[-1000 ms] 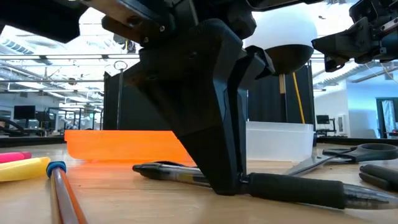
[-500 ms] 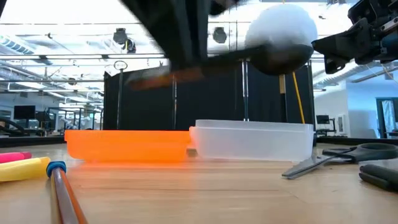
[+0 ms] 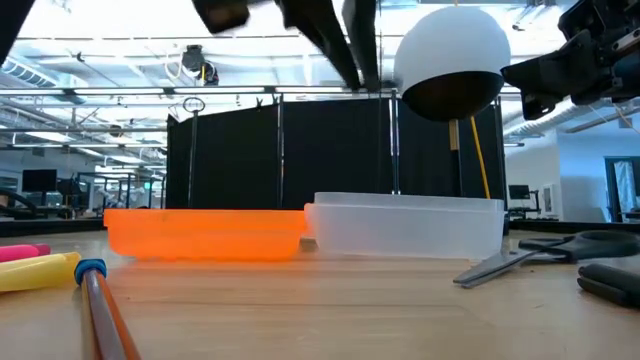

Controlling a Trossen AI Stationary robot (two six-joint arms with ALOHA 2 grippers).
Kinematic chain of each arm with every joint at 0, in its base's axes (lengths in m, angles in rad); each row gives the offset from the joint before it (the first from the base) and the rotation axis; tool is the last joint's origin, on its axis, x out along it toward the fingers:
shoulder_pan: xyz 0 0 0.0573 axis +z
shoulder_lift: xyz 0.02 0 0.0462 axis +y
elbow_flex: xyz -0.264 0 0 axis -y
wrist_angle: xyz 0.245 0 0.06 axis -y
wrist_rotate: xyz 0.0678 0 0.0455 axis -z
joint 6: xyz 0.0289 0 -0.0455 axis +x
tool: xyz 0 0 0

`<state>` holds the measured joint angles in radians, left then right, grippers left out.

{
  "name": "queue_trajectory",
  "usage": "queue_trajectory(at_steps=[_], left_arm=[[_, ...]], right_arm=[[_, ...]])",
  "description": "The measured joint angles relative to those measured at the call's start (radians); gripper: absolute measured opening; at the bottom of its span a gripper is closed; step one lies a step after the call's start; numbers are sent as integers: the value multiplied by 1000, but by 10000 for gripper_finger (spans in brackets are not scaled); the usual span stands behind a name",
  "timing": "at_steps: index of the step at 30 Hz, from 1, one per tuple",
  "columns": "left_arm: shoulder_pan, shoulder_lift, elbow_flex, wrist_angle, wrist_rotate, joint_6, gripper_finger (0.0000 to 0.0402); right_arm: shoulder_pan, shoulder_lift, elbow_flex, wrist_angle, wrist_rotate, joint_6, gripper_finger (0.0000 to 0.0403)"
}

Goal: Pick & place school supplies into a supply box
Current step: Put the black pen into the orange supply box

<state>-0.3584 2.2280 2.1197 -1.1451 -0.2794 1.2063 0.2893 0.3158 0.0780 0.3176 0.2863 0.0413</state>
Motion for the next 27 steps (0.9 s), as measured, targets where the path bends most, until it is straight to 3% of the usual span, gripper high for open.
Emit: queue_trajectory(at_steps=[4,10,16,27], left_arm=[[68,-2,-29,68,10,89,25],[117,-2,-106,198,159,173,22],[154,-2,-167,222,266,174,22],[262,-2,-247,233,314,214,22]], right_arm=[[0,7,0,-2,0,0,0],[0,21,0,-3,0,-1,0],[0,23,0,-2,0,-24,0],[0,23,0,-2,0,-20,0]])
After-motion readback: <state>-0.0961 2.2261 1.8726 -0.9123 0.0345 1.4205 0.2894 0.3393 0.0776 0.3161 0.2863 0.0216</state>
